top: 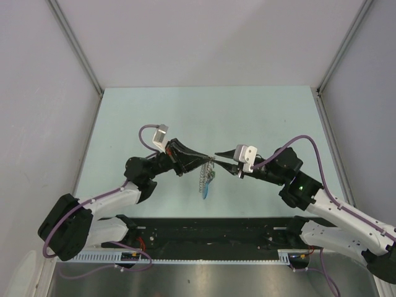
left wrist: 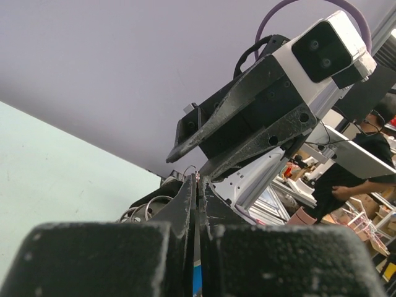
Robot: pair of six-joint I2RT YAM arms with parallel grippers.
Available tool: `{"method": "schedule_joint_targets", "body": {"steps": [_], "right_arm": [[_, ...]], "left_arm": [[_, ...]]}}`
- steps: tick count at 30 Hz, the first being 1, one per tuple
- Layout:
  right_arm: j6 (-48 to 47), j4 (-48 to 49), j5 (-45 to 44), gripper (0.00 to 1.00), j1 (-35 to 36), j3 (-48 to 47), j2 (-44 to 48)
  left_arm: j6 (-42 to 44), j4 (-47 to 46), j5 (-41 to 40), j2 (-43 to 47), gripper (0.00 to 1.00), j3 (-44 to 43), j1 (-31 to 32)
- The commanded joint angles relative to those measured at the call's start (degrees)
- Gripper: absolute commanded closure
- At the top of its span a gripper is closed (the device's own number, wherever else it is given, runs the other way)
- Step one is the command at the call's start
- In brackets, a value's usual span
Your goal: Remove the keys from the keyring
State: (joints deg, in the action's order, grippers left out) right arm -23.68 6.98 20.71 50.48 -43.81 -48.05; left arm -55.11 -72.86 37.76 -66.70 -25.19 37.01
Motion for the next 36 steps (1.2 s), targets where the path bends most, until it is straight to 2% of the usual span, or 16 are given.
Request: {"method": "schedule_joint_targets", "body": {"steps": [1, 4, 5, 7, 13, 26, 36], "right_arm": [[-1.1, 0.1, 1.6, 0.73, -0.2, -0.5, 0.4], [-0.9, -0.2, 0.7, 0.86, -0.2, -0.5, 0.6], [-0.8, -0.3, 0.4, 0.94, -0.1, -0.5, 0.8], [-0.3, -0.6, -1.3, 1.00, 0.2, -0.6, 0.8], [1.8, 2.6, -6.3, 1.00, 0.8, -0.5, -0.5], [1.2, 6.3, -20.7, 1.00, 8.9, -0.5, -5.7], [3.9, 8.1, -25.0, 1.00, 10.2, -0.5, -7.8]], "left_arm": [[-2.0, -21.7, 2.0, -0.4, 0.99, -3.0, -0.3], [-1.5, -20.1, 0.4, 0.1, 0.99, -2.5, -0.4], [-1.2, -19.4, 0.0, 0.2, 1.00, -2.3, -0.4], [0.0, -16.5, -0.7, 0.9, 1.00, -2.6, -0.4], [3.8, -8.5, -5.8, 2.1, 1.00, -1.7, -0.4], [9.6, 7.6, -14.6, 8.8, 1.00, 0.3, -0.3], [10.7, 8.9, -16.5, 9.8, 1.00, 1.6, -0.2]]}}
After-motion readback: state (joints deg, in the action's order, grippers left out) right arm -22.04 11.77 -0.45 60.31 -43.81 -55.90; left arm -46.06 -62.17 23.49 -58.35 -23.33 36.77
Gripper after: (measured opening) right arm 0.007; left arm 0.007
